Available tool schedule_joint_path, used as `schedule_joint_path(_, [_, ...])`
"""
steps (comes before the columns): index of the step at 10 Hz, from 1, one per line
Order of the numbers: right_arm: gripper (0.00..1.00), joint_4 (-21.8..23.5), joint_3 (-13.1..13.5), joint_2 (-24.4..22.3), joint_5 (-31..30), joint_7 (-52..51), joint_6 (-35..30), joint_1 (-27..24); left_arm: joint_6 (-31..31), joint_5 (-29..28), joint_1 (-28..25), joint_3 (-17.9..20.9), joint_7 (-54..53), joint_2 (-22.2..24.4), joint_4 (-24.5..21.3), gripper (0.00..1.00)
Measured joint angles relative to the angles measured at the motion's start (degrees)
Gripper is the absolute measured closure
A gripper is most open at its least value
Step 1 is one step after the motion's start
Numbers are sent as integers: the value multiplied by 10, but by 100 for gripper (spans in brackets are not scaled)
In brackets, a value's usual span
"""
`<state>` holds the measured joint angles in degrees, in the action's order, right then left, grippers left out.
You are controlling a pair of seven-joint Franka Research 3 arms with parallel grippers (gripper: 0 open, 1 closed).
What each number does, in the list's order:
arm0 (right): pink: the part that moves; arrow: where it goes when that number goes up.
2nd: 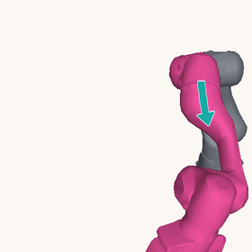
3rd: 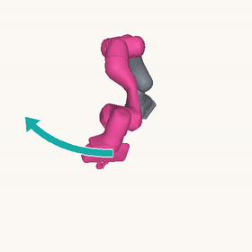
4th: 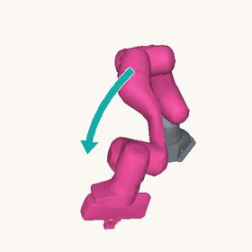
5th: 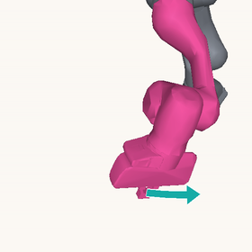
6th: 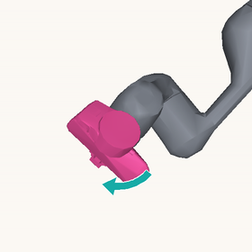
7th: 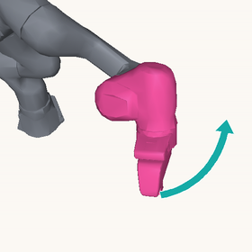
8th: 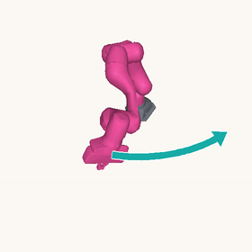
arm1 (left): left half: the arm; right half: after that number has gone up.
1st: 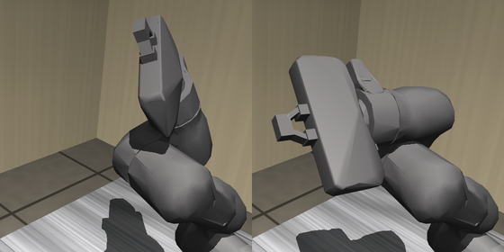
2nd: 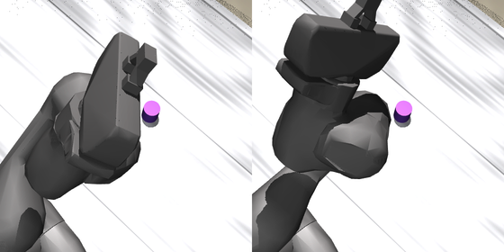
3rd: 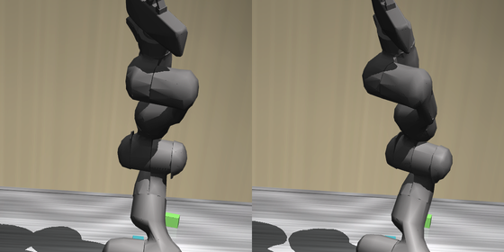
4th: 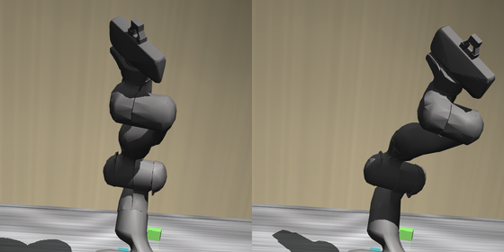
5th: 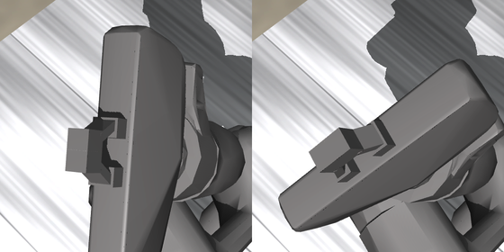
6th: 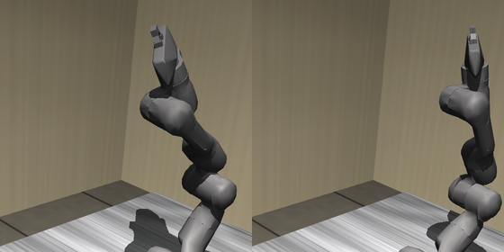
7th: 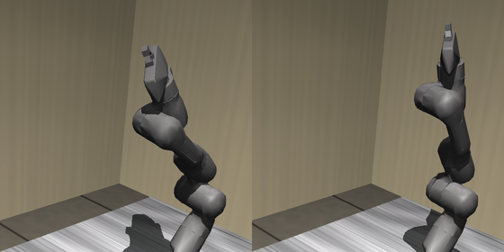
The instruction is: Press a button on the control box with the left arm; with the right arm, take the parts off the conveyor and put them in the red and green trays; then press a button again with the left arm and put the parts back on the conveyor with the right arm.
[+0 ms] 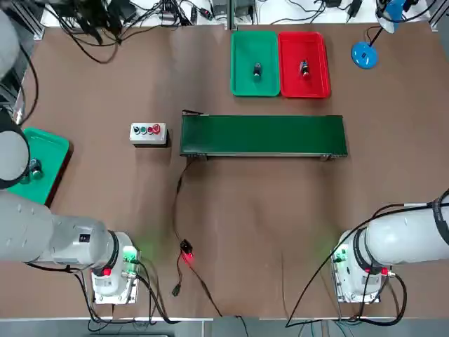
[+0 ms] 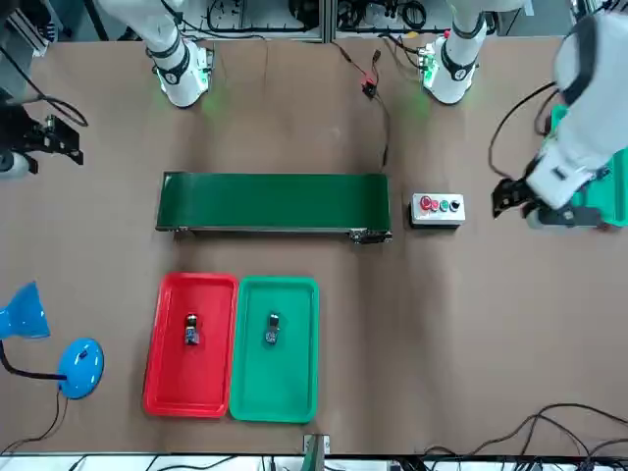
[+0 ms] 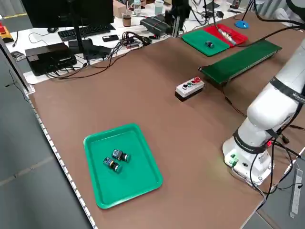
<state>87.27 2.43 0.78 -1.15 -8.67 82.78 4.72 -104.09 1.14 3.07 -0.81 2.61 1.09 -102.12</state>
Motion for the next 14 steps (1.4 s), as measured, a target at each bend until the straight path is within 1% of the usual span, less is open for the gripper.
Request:
schedule_joint_path(1, [1, 6, -1, 13, 0, 0, 14, 24, 51, 0, 0, 13, -17, 0, 50, 0])
schedule_joint_path(2, [1, 10, -2, 35, 1, 5, 38, 49, 102, 0, -1, 24, -35, 1, 97, 0])
schedule_joint_path(3, [1, 13, -2, 67, 13, 26, 72, 70, 147, 0, 0, 32, -52, 1, 133, 0])
schedule_joint_path(4, [1, 14, -3, 101, 27, 49, 112, 81, 177, 0, -1, 40, -65, 3, 154, 0])
schedule_joint_path(5, [1, 14, -3, 130, 33, 60, 150, 86, 194, 0, -1, 44, -72, 7, 161, 0])
schedule_joint_path(7, [1, 14, -2, 177, 34, 62, 211, 87, 212, 0, -1, 44, -73, 12, 160, 0])
schedule_joint_path(11, [1, 14, -1, 261, 35, 63, 333, 90, 213, 0, -1, 42, -73, 16, 155, 0])
schedule_joint_path(14, [1, 14, 3, 321, 35, 65, 441, 88, 209, 0, -1, 42, -73, 16, 153, 0])
